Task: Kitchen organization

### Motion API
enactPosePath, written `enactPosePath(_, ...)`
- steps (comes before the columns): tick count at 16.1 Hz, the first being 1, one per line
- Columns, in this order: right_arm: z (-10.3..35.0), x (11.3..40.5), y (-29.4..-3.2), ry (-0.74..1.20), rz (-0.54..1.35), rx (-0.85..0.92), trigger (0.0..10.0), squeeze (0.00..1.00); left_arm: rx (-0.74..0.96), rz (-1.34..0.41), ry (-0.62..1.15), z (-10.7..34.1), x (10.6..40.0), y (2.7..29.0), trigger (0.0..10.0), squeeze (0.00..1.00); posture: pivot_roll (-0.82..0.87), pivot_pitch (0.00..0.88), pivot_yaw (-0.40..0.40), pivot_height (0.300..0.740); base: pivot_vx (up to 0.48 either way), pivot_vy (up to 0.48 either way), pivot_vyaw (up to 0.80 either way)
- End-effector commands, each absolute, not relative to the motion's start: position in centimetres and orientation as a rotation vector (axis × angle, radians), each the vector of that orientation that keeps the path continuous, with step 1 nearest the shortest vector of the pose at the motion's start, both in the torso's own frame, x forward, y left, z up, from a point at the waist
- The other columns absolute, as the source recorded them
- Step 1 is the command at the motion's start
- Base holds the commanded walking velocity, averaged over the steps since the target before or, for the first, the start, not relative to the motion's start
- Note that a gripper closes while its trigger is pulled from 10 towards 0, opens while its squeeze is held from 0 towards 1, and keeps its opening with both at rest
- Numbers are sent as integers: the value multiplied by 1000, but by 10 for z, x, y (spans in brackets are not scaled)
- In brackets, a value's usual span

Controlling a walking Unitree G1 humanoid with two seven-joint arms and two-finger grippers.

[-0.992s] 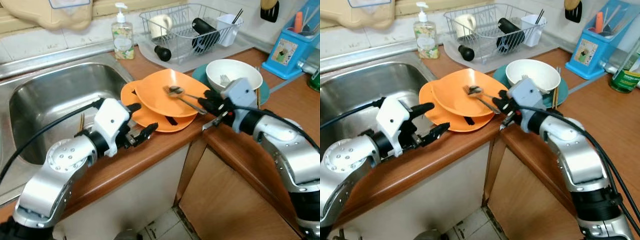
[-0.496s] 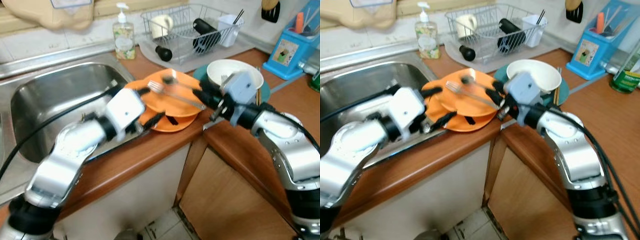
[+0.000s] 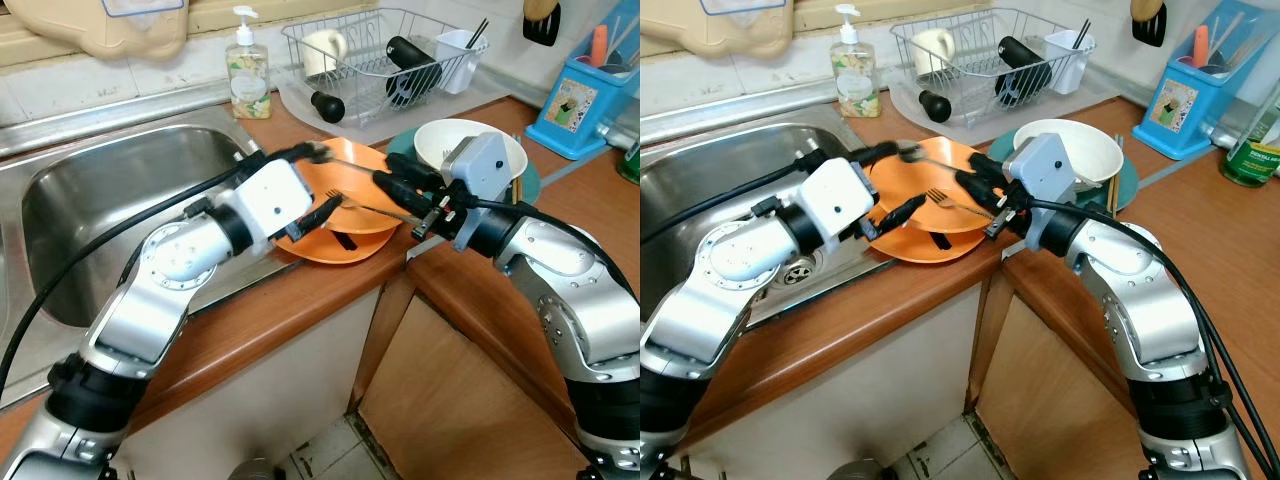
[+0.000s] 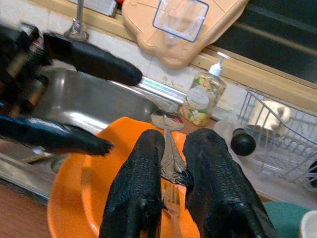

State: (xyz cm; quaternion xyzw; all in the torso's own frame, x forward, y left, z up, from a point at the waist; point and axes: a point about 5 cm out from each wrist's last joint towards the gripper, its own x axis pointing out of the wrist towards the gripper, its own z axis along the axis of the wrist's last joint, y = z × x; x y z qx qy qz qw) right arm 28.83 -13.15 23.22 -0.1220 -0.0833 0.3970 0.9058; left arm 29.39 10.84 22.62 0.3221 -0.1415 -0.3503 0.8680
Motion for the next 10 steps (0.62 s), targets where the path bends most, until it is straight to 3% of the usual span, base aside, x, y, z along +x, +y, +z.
enactPosePath(1,239,284,-130,-186,855,-216,0,0,738,-718,-305,227,300,107,1529,0,36,0,13,740,0,0,0)
enactPosePath(2,239,282,-127,-180,878,-197,0,0,775,-716,-302,227,303,108,0,0,36,0,13,740,0,0,0)
enactPosePath(10,236,274,-114,-141,958,-128,0,0,917,-717,-308,225,312,112,0,0,48,0,5,740,0,0,0)
